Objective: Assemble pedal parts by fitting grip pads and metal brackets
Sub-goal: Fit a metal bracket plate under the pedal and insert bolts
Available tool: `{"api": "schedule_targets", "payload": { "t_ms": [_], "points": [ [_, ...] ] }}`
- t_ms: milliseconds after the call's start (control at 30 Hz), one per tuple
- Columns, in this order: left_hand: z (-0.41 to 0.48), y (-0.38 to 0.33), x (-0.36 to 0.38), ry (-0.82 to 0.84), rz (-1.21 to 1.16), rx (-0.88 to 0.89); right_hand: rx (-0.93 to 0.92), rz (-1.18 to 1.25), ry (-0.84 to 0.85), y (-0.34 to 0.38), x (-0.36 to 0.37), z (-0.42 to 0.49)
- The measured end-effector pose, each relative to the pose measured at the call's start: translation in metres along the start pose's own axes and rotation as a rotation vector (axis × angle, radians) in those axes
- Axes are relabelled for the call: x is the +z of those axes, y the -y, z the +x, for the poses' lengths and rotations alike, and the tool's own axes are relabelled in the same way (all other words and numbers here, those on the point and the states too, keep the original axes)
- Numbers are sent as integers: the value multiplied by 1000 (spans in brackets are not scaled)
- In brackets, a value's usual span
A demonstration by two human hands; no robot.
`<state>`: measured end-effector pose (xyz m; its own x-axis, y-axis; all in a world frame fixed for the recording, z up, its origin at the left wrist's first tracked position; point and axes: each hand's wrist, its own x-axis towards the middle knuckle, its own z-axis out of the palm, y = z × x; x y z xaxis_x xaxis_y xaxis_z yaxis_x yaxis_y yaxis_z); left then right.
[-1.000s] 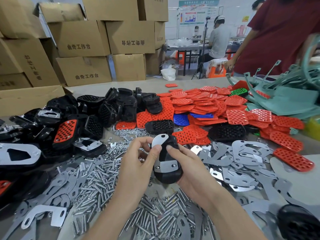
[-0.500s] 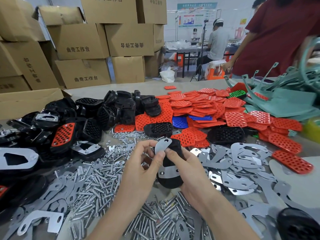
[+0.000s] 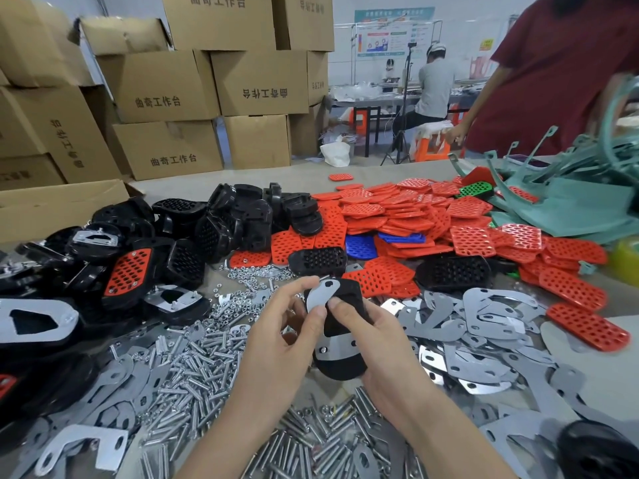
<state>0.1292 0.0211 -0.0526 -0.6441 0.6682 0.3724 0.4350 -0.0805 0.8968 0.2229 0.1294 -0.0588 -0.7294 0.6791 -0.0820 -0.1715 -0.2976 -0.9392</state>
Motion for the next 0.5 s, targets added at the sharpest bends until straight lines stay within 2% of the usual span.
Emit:
{"api": "schedule_targets", "payload": {
  "t_ms": [500],
  "points": [
    [-1, 3, 1, 56, 5, 2, 12, -43, -13, -4, -2, 0]
  ]
}}
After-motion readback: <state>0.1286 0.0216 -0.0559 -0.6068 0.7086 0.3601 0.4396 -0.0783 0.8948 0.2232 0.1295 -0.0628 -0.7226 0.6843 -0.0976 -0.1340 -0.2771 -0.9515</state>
